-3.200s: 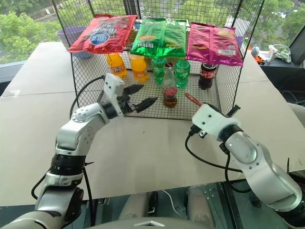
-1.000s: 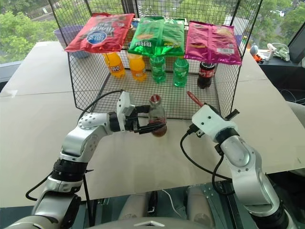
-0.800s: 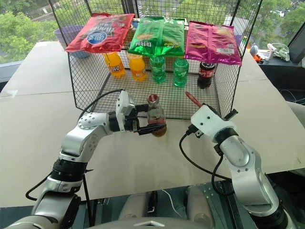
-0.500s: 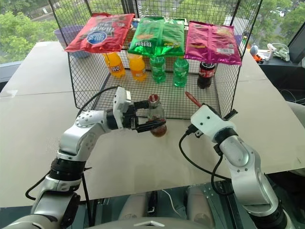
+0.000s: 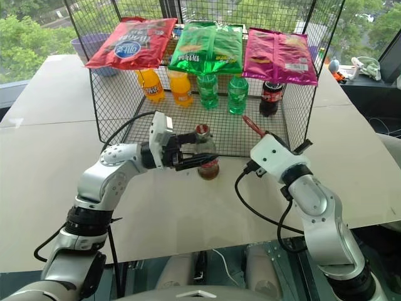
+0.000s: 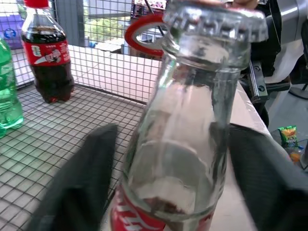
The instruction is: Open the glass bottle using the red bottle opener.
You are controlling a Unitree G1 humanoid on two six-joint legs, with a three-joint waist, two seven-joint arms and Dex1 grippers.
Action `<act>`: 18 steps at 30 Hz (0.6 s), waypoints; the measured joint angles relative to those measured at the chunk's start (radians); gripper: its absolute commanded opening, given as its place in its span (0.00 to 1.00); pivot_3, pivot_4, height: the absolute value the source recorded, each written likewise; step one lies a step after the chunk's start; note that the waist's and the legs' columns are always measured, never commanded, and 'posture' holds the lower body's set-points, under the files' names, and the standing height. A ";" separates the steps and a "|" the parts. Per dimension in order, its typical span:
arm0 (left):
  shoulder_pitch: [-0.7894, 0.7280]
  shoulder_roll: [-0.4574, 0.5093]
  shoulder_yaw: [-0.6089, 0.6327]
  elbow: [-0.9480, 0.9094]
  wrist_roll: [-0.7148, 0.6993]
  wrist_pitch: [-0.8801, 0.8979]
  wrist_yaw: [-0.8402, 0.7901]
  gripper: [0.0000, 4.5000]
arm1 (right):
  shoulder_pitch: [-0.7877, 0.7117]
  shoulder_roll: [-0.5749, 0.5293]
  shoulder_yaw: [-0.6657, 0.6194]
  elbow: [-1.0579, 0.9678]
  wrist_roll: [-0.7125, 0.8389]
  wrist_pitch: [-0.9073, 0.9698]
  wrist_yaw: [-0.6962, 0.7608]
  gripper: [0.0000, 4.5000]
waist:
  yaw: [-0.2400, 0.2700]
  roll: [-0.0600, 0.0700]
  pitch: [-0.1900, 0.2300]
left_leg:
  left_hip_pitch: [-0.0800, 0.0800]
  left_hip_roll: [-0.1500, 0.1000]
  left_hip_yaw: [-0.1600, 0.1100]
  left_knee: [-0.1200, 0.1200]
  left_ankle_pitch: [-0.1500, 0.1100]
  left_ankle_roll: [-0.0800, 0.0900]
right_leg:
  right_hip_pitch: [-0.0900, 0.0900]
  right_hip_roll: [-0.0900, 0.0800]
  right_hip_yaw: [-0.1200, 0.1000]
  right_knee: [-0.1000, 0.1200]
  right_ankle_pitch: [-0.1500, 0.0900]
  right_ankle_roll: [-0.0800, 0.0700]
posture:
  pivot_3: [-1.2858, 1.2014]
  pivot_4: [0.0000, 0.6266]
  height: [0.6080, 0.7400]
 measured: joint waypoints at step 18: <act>-0.019 0.005 -0.009 0.021 0.001 -0.002 -0.015 0.50 | -0.048 -0.008 0.067 0.127 0.006 -0.398 0.033 0.00 | -0.001 0.000 0.000 | 0.001 0.000 0.000 0.000 0.000 0.000 | 0.001 0.000 0.000 0.000 0.000 0.000 | 0.52 0.24 1.00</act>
